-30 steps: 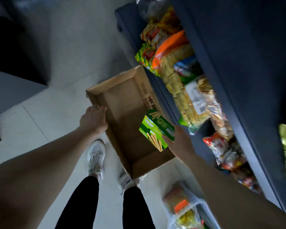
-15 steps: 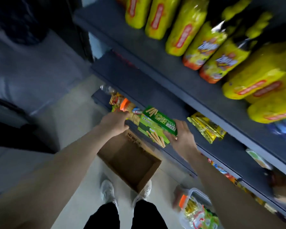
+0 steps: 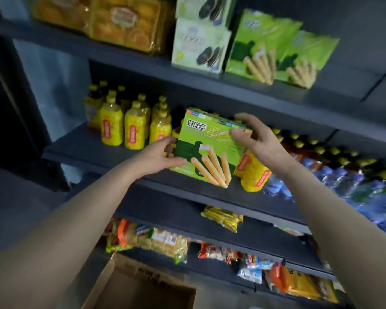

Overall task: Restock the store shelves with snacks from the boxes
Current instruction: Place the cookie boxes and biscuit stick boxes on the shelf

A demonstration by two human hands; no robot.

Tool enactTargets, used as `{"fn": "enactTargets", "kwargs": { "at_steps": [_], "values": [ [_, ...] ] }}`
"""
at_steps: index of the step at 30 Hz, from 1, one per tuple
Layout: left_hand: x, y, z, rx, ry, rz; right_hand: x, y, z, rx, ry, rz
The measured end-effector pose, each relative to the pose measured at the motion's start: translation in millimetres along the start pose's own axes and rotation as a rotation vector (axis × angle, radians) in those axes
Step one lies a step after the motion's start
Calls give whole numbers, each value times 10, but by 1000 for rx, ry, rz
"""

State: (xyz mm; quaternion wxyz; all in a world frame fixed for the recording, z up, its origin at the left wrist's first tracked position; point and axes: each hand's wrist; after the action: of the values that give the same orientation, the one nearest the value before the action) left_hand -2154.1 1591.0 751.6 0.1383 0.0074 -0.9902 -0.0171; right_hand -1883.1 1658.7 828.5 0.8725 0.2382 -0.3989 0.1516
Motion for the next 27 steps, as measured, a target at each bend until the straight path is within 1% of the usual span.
{"fn": "enactTargets", "kwargs": {
  "at_steps": [5, 7, 10, 13, 17, 20, 23, 27],
  "values": [
    [-104, 356, -851, -166, -46, 11, 855, 205, 132, -16, 96, -185],
    [-150, 491, -1240, -222, -22, 36, 1196, 311, 151, -28, 136, -259],
    [-274, 663, -1811, -324, 120, 75, 1699, 480, 149, -26, 160, -371],
    [-430, 885, -2225, -441, 412, 7, 2180, 619, 73, 5, 82, -463],
    [-602, 1329, -2444, -529, 652, -122, 2755, 803, -271, -4, -101, -560],
    [-718, 1667, -2437, -544, 767, -216, 2939, 968, -597, -45, -195, -591],
    [-811, 1962, -2390, -567, 830, -335, 2870, 1178, -888, -51, -256, -562],
    [-897, 2244, -2339, -569, 939, -447, 2691, 1517, -1193, -41, -287, -456]
  ]
}}
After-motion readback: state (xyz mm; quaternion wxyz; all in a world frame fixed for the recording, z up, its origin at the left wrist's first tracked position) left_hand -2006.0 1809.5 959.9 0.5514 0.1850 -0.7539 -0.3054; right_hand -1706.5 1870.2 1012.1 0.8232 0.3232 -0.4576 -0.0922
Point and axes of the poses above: each hand's wrist, its own y-axis towards the middle knuckle, its own x-axis out of the back of the hand, z = x × y, and after that the axes turned 13 degrees about -y, right-handed
